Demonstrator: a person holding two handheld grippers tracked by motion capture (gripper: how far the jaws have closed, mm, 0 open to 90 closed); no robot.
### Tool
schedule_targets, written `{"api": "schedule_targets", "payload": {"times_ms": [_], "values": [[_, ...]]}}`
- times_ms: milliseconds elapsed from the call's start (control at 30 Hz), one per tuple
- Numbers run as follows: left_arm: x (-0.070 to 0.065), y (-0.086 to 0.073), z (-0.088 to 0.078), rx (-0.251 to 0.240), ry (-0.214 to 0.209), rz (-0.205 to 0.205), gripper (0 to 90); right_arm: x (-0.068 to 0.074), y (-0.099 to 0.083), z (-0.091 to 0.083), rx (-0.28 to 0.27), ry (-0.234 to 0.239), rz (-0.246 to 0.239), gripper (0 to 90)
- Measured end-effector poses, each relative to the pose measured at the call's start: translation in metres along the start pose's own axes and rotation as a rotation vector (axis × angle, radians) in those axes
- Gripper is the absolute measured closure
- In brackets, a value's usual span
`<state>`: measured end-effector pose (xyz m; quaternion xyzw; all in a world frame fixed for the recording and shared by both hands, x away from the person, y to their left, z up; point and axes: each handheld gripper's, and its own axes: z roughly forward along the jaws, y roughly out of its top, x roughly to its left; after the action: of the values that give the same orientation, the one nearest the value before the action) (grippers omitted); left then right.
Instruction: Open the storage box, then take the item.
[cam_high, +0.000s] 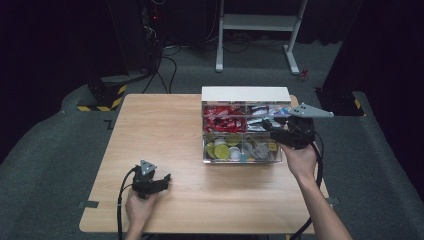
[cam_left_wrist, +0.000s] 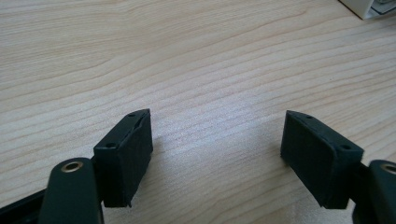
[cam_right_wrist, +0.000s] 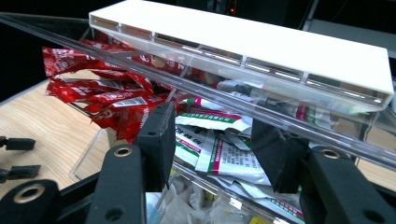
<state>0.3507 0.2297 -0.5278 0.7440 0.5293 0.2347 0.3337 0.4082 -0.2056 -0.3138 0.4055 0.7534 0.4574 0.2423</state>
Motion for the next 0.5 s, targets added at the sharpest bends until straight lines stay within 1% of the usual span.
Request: {"api": "schedule_targets", "payload": {"times_ms": [67, 133, 233, 267, 300, 367, 400, 500], "values": [[0.000, 0.000, 0.000, 0.000, -0.001, -0.001, 25.3, 0.000, 0.002, 0.001, -0.001, -0.002, -0.001, 50.3], [0.000, 0.000, 0.000, -0.003, 0.003, 0.000, 25.5, -0.002, 0.006, 0.000, -0.008, 0.002, 0.009, 49.5], [0.000, 0.001, 0.001, -0.004, 0.002, -0.007, 26.0, -0.003, 0.011, -0.003, -0.024, 0.000, 0.000, 49.5], [0.000, 0.002, 0.002, -0.002, 0.001, 0.002, 25.9, -0.005, 0.014, 0.000, -0.004, -0.008, -0.007, 50.3], [0.000, 0.002, 0.002, -0.001, 0.000, 0.011, 25.8, -0.005, 0.015, 0.000, 0.003, -0.013, -0.016, 50.1], [-0.001, 0.002, 0.002, -0.001, -0.003, 0.012, 25.6, -0.006, 0.016, -0.001, 0.007, -0.007, -0.008, 49.7], [-0.001, 0.002, 0.002, -0.001, -0.004, 0.013, 25.6, -0.007, 0.019, -0.003, 0.017, 0.008, 0.012, 49.6], [-0.001, 0.002, 0.002, -0.001, -0.006, 0.010, 26.0, -0.008, 0.024, -0.006, 0.017, -0.003, 0.010, 49.6]]}}
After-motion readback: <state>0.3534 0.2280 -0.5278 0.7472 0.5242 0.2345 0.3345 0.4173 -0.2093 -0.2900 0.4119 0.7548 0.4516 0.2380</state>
